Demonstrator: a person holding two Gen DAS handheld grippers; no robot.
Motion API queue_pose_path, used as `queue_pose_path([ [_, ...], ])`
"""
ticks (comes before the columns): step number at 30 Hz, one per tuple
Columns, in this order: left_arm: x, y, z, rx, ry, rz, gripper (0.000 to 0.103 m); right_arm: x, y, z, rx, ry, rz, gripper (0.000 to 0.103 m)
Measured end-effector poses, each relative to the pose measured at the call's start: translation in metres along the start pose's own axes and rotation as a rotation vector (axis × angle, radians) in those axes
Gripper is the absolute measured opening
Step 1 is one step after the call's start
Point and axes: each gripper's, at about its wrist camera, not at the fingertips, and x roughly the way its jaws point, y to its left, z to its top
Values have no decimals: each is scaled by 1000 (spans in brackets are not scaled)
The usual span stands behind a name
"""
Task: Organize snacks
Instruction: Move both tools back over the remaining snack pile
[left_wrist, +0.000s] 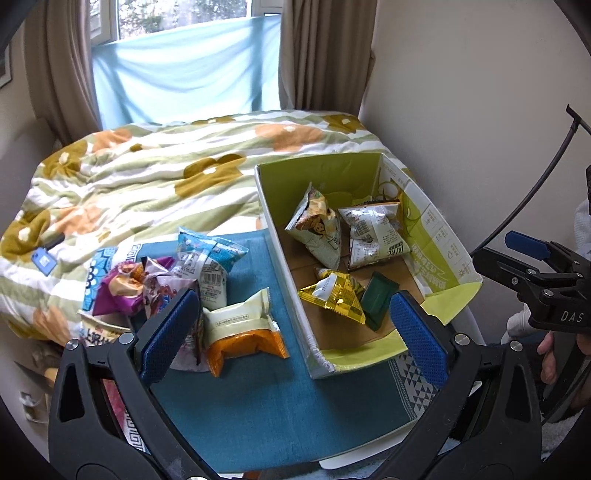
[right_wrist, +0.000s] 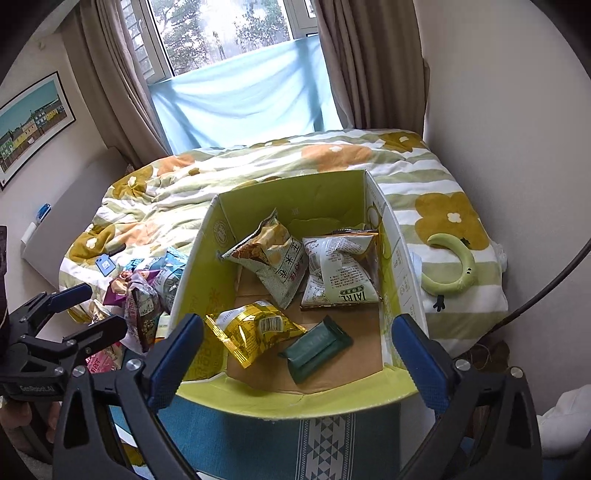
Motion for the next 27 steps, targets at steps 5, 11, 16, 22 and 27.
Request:
queue_pose_path([
  [5, -42, 6, -15, -20, -46, 42, 103, -39, 15, -7, -57, -62, -15, 101],
  [11, -88, 24, -45, -49, -79, 121, 103, -70, 40, -21, -108, -94, 48, 101],
  [16, -116, 49, -74, -70, -91, 184, 103, -79, 72, -37, -165, -109, 88, 101],
  [22, -137, 98, -102, -106, -100, 218, 103, -78, 115, -50, -180, -117, 130, 101],
  [27, -141, 155, -116, -102, -105, 233, 103, -66, 159, -54, -195, -111, 160, 101],
])
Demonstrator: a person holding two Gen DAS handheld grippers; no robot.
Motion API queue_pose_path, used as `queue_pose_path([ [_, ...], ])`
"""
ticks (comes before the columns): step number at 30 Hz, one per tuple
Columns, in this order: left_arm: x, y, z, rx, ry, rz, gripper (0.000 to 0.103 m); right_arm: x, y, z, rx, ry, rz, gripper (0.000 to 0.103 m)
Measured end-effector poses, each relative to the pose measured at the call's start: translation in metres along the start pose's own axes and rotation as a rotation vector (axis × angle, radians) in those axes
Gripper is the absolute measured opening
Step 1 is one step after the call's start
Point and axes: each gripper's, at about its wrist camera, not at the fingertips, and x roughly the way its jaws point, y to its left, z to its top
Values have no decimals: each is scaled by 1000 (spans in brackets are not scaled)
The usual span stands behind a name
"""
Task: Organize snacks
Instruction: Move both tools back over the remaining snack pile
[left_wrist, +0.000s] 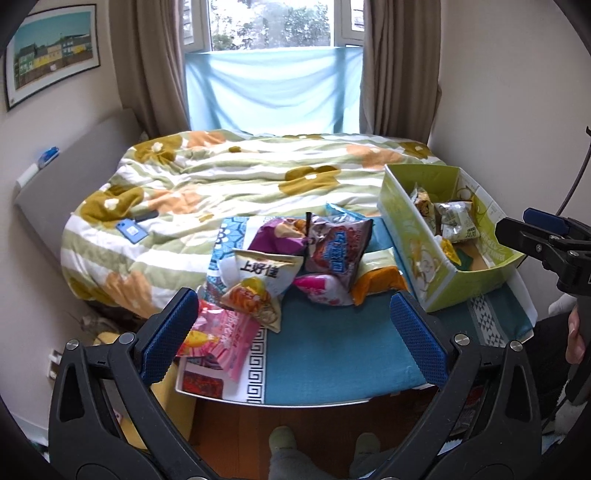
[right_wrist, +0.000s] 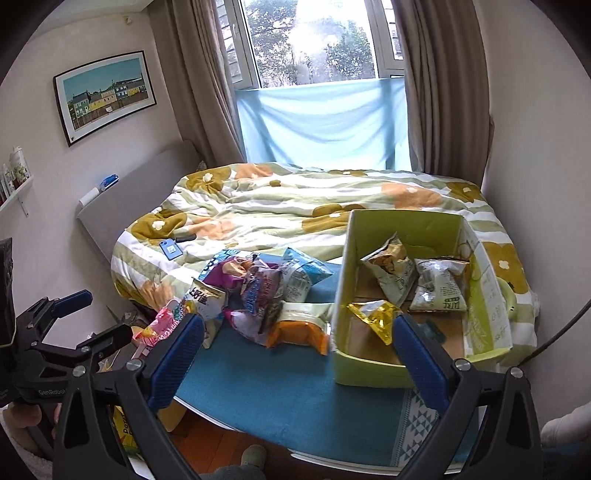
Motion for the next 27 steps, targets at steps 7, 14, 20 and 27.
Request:
queue_pose_path([
  [7, 39, 73, -13, 39, 25, -16, 103, 51, 61, 5, 33, 21, 2, 101],
  [14, 113, 104, -38, 91, 130, -63, 103, 105, 106, 1, 86, 36, -3, 101],
  [20, 167, 103, -62, 175, 182, -78, 103, 161, 129, -2, 93, 91, -31, 101],
  [27, 201, 97, -85, 283, 228, -88, 103, 218, 142, -15, 103, 168, -45, 101],
])
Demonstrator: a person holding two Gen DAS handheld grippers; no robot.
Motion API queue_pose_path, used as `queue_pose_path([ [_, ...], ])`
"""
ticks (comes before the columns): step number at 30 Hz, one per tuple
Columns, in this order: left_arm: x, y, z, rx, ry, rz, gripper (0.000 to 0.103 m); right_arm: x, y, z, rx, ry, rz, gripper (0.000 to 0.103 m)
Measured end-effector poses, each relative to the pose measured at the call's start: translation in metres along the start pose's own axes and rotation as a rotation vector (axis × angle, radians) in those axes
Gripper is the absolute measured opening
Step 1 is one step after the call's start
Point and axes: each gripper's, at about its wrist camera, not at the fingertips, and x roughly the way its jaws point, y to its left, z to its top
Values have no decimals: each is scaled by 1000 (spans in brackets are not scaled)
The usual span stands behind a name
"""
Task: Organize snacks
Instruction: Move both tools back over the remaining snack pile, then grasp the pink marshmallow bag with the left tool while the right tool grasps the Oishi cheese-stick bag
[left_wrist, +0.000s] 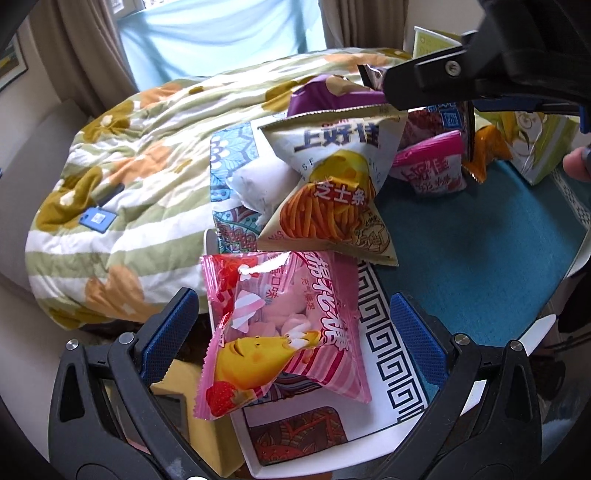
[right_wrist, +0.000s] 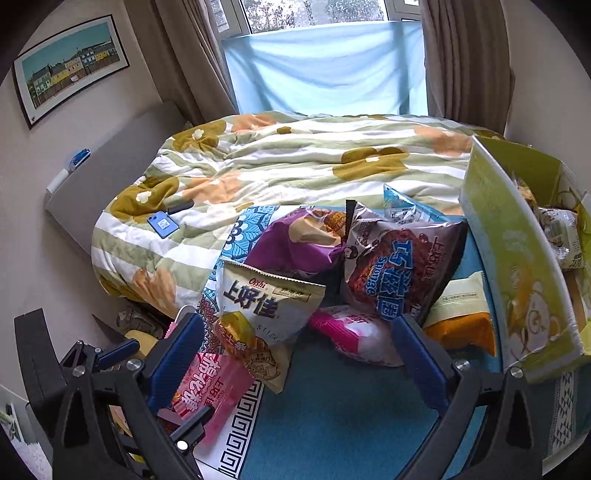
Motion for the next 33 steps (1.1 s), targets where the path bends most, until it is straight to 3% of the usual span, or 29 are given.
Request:
queue_pose_path([
  [5, 16, 1, -5, 6, 37, -8, 102, 28, 6, -2, -23, 30, 4, 101],
  [10, 23, 0, -9, 49, 51, 25, 83, 49, 10, -4, -66, 55, 14, 101],
  [12, 22, 2, -8, 49, 44, 19, 81, 54, 11, -4, -77, 59, 21, 101],
  [21, 19, 4, -3, 43, 50, -18, 72, 75, 20, -4, -136, 81, 38, 101],
  [30, 8, 1, -4, 47, 55, -21, 70, 83, 38, -1, -211, 77, 30, 101],
  [31, 6, 1, -4, 42, 57, -23, 65, 84, 39, -1, -216, 79, 28, 101],
  [33, 5, 5, -4, 36, 66, -25, 65, 87, 40, -2, -217, 82, 30, 101],
])
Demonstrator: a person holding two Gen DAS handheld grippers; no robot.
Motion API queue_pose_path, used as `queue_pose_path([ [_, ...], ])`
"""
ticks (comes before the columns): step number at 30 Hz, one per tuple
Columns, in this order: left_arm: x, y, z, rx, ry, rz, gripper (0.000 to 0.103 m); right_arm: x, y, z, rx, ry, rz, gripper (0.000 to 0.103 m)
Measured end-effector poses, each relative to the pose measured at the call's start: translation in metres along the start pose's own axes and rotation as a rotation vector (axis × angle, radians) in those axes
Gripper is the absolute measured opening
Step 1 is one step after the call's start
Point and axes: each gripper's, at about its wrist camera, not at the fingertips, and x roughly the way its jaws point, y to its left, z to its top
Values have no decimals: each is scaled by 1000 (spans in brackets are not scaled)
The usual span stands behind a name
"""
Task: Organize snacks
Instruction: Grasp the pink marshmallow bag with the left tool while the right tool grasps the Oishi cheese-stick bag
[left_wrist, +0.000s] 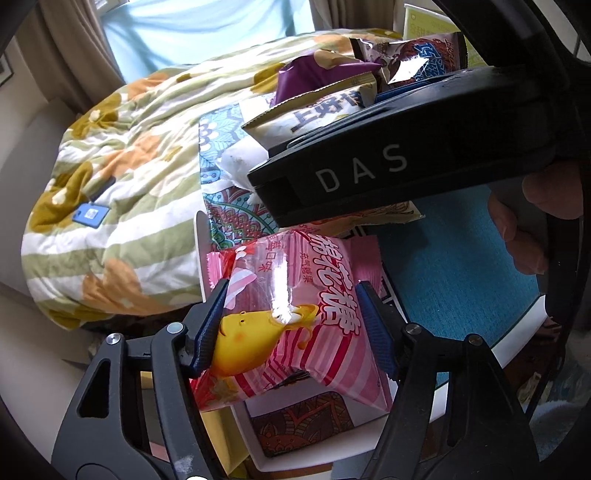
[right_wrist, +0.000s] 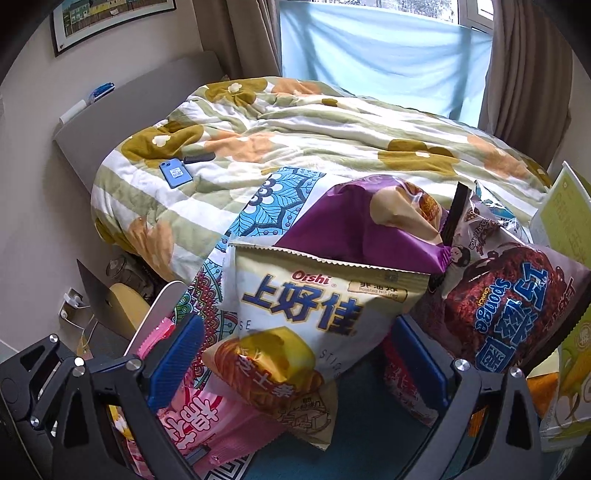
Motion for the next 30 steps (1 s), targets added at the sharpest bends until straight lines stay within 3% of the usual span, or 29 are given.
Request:
queue_pose_path([
  [3, 0, 3, -1, 0, 4, -8, 65, 5, 0, 1, 5, 7, 2, 98],
  [7, -2, 0, 0, 14, -1, -13, 64, 13, 1, 1, 10, 35, 7, 84],
  [16, -12, 0, -3, 12, -14, -22, 64, 19, -3, -7, 23, 75, 5, 45],
  [24, -36, -7, 0, 12, -47, 9, 64, -7, -3, -5, 24, 23, -2, 41],
  [30, -71, -29, 9, 30, -95, 57, 64, -49, -7, -2, 32, -46, -1, 41],
])
